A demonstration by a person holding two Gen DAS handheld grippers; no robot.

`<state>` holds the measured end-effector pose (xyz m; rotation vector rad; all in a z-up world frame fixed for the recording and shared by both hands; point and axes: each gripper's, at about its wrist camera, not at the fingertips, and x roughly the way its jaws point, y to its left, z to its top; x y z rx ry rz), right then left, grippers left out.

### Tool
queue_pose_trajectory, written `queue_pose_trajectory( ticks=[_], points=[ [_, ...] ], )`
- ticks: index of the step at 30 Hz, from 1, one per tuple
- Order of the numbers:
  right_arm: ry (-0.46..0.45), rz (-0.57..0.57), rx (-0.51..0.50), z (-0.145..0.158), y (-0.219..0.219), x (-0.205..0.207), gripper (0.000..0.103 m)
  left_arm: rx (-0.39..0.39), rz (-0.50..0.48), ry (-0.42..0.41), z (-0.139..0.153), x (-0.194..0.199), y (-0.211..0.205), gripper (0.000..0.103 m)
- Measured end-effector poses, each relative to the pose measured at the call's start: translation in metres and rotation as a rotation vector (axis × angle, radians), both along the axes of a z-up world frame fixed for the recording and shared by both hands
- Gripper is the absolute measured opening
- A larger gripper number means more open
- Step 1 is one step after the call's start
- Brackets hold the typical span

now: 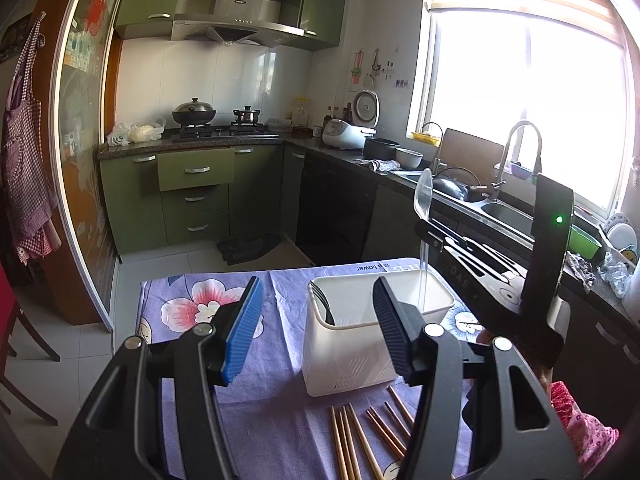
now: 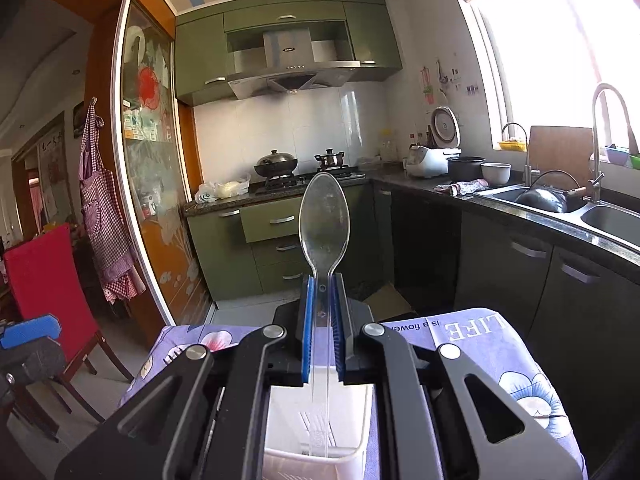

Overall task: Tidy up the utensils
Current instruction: 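Lower the spoon into the white caddy and open the right gripper, then grasp a single wooden chopstick with the left gripper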

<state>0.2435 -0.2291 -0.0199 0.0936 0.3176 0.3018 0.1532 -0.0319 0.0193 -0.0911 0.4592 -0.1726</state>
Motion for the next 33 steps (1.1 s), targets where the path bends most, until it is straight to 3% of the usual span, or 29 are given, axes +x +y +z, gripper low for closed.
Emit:
queue_pose_trajectory(
  ticks=[8,11,15,20,25,27,29,33],
  points=[
    [0.017,0.019,-0.035,-0.018,0.000,-0.020,0.015,0.027,-0.029,0.053,-0.006,-0.001,-0.013,0.054],
    [0.012,0.031,-0.039,-0.019,-0.003,-0.031,0.033,0.040,-0.039,0.093,-0.011,-0.002,-0.019,0.054],
    [0.013,0.031,-0.031,-0.012,-0.013,-0.045,0.035,0.062,-0.050,0.168,-0.021,0.000,-0.026,0.054],
    [0.047,0.003,-0.018,-0.007,-0.040,-0.070,0.038,0.101,-0.068,0.343,-0.054,0.002,-0.033,0.056],
    [0.216,-0.007,-0.036,-0.033,-0.072,-0.084,0.042,0.162,-0.095,0.600,-0.116,0.012,-0.041,0.056],
    [0.272,-0.010,-0.023,-0.049,-0.084,-0.088,0.042,0.152,-0.094,0.690,-0.138,0.018,-0.040,0.055],
    [0.300,-0.004,0.005,-0.062,-0.094,-0.093,0.042,0.131,-0.097,0.757,-0.155,0.022,-0.038,0.052],
    [0.342,-0.004,0.061,-0.087,-0.109,-0.093,0.047,0.103,-0.092,0.832,-0.173,0.030,-0.035,0.033]
  ],
)
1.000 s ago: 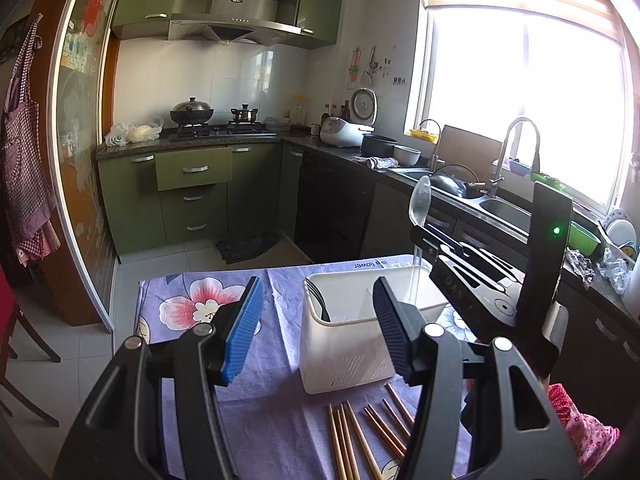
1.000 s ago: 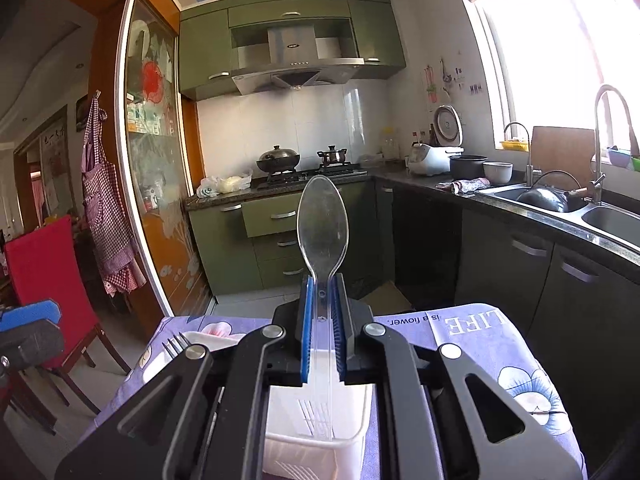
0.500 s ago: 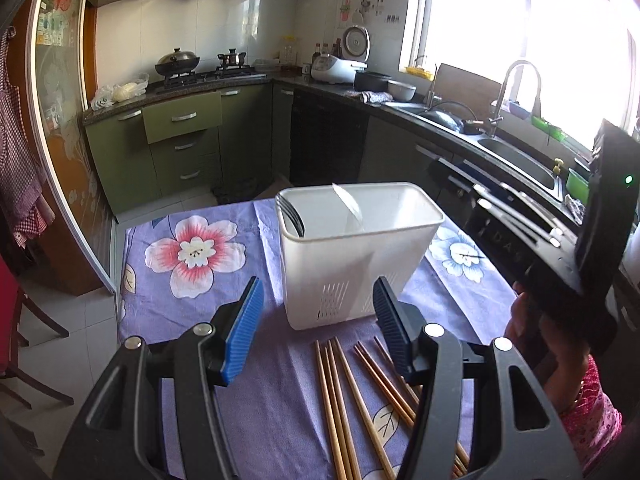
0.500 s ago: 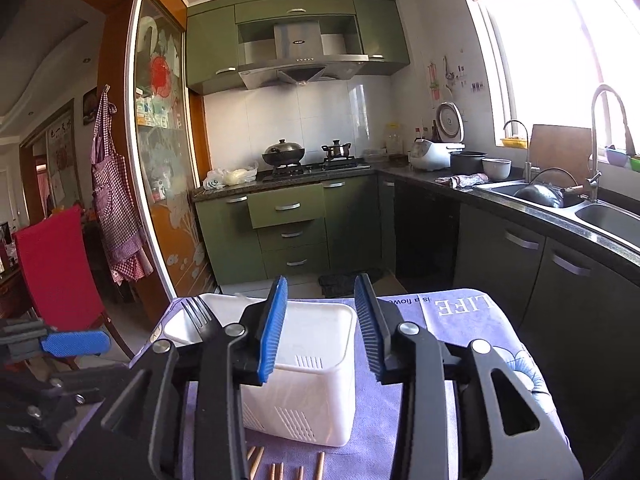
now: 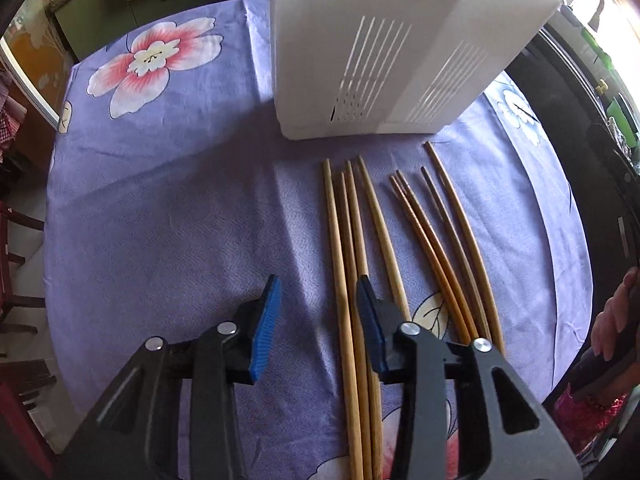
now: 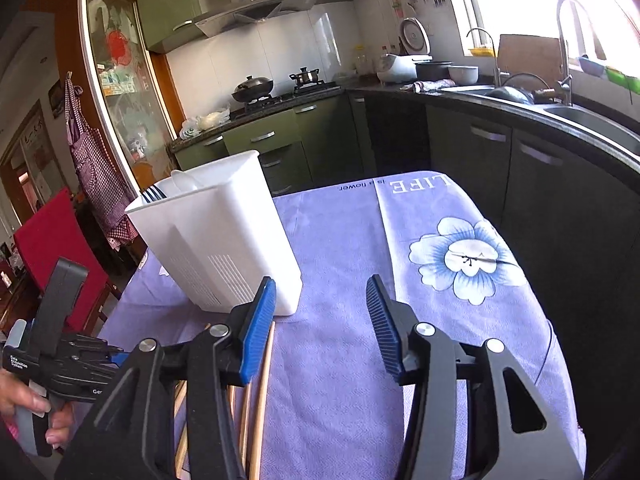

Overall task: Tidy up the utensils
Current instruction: 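Grasp a single wooden chopstick with the left gripper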

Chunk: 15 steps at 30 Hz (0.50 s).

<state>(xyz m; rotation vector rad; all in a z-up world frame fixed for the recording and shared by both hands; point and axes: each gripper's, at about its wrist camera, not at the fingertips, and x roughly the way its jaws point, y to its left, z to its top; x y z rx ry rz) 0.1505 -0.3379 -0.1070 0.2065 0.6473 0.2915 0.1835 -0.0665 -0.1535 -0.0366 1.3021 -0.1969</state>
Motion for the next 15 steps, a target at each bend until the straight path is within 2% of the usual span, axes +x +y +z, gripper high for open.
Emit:
queue_pose_trajectory(
  ticks=[9,11,13,15],
  points=[
    [0.031,-0.006,0.019,-0.009,-0.006,0.006,0.047,0.056,-0.022,-0.015,0.002,-0.001,-0.009,0.030],
    [0.039,-0.005,0.014,-0.009,-0.005,0.006,0.047,0.078,-0.036,-0.018,0.003,-0.001,-0.014,0.026],
    [0.043,0.000,0.009,-0.008,-0.003,0.006,0.047,0.086,-0.060,0.004,0.000,-0.003,-0.022,0.016],
    [0.047,0.009,0.001,-0.006,0.000,0.006,0.047,0.113,-0.065,0.000,-0.002,-0.004,-0.025,0.010]
  ],
)
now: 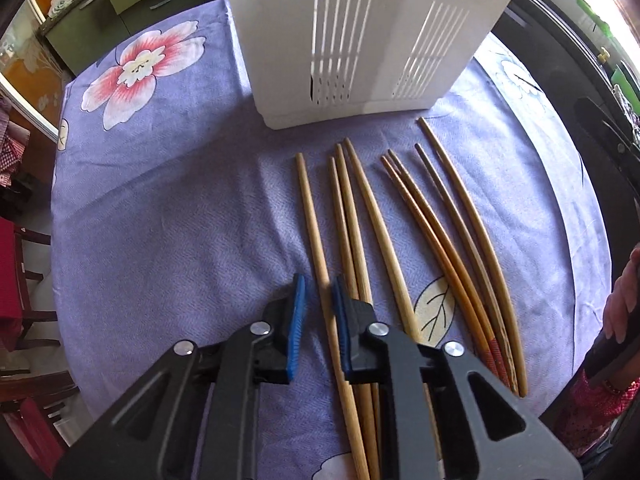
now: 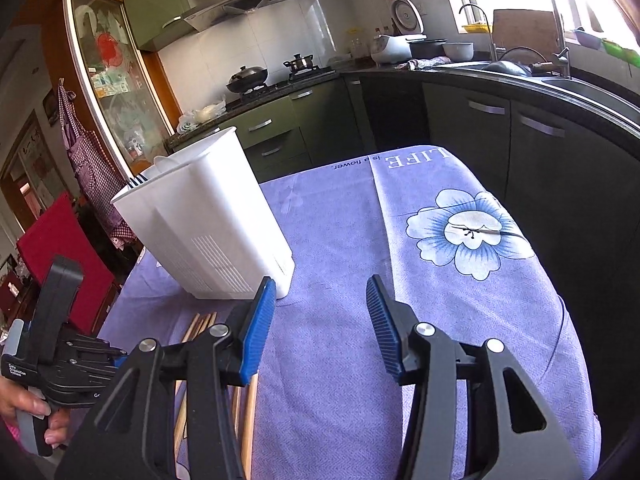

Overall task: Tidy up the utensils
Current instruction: 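Grasp a single wooden chopstick with the left gripper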

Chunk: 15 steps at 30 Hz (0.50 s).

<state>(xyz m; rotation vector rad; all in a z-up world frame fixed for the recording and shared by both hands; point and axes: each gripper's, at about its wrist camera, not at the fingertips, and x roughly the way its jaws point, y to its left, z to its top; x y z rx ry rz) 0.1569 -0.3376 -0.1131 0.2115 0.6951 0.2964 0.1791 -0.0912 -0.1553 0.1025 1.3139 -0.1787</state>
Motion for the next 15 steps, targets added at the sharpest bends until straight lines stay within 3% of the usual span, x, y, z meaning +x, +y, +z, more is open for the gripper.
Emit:
queue_pose_trajectory(
  ticks=[7,12,15],
  points=[
    [0.038,0.063,-0.040,-0.001,0.015,0.004,0.047,-0.014,0.013,0.012,-0.002,0.003,0.007,0.008],
    [0.211,0.217,-0.171,-0.022,0.050,0.018,0.047,-0.001,0.006,0.020,-0.002,0.002,0.016,0.008],
    [0.280,0.266,-0.232,-0.039,0.069,0.024,0.037,0.007,0.022,0.015,-0.003,0.002,0.025,0.008]
  ],
)
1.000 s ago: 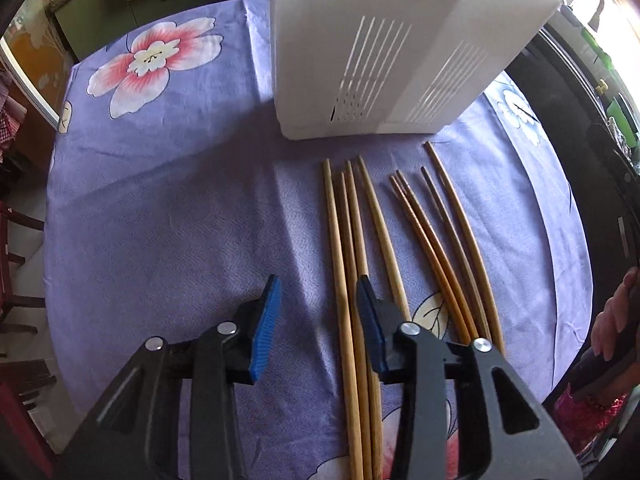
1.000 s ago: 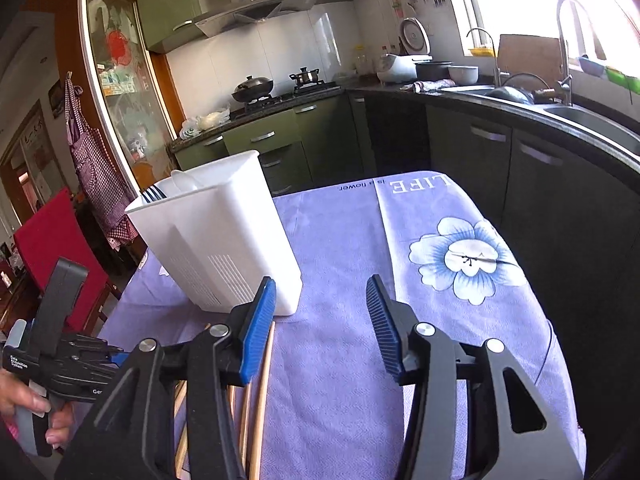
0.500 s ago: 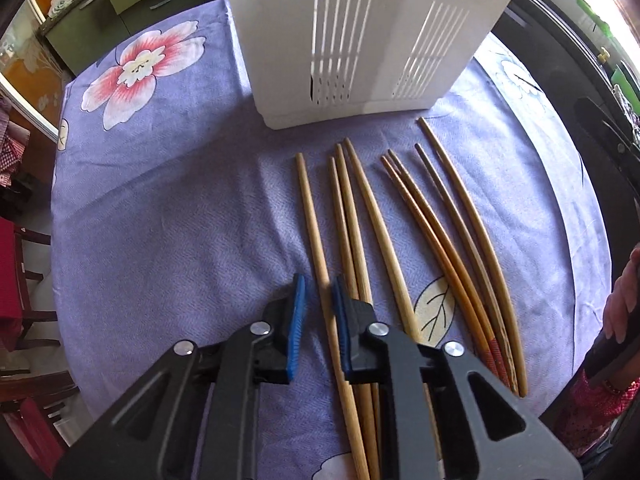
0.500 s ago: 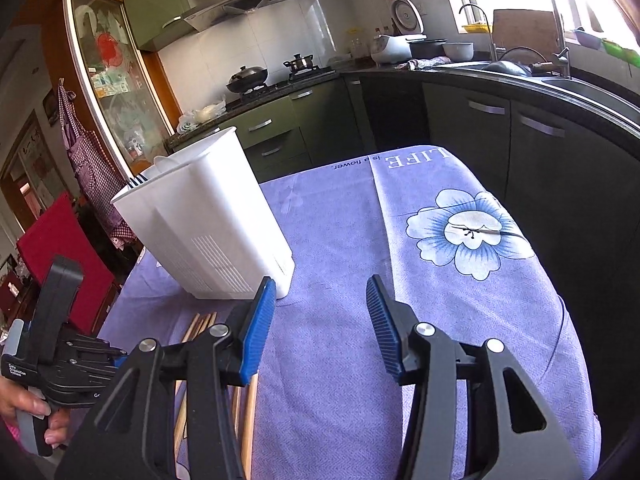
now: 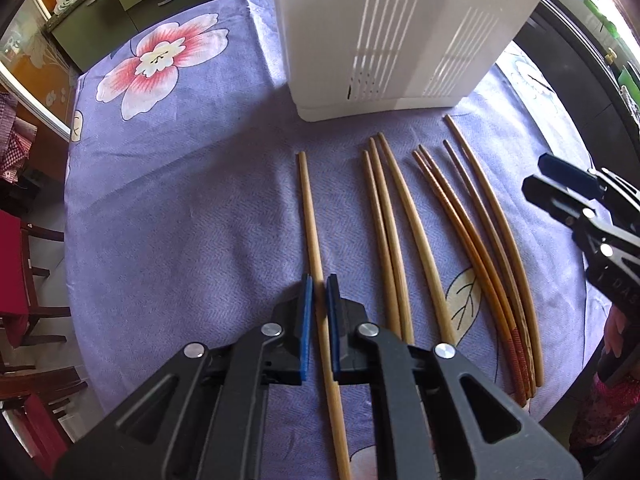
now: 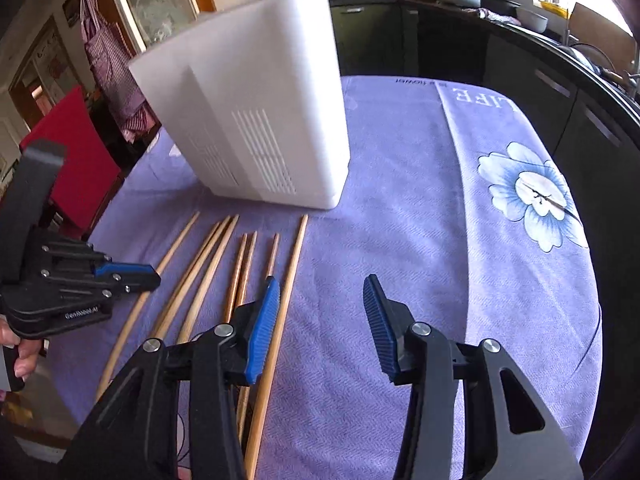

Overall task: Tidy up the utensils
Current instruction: 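Grasp a single wooden chopstick with the left gripper, then grasp another wooden chopstick with the right gripper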

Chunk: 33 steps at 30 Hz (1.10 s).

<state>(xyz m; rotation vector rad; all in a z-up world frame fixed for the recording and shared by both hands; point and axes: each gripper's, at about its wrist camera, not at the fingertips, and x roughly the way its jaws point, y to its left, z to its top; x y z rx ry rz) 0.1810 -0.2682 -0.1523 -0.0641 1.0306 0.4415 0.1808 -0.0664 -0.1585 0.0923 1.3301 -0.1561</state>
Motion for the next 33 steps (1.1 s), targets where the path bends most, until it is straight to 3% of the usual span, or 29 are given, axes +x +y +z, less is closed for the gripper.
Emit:
queue_pose_trajectory(
  ticks=[12,18,21,27,33],
  points=[
    [0.025,0.029,-0.161,-0.020,0.039,0.007,0.021,0.009,-0.017,-0.017,0.004,-0.005,0.005,0.008],
    [0.019,0.042,-0.221,-0.018,0.055,0.011,0.020,0.020,-0.019,-0.027,0.003,-0.007,-0.001,0.008],
    [0.054,0.042,-0.181,-0.017,0.054,0.015,0.010,0.019,-0.023,-0.020,0.003,-0.007,-0.002,0.008],
    [0.044,0.009,-0.122,-0.011,0.046,0.013,0.007,-0.007,-0.013,-0.007,0.004,-0.001,0.004,0.008],
    [-0.035,-0.016,-0.020,0.024,0.023,0.000,0.007,-0.034,0.001,-0.014,0.009,0.002,0.011,0.007]
  ],
)
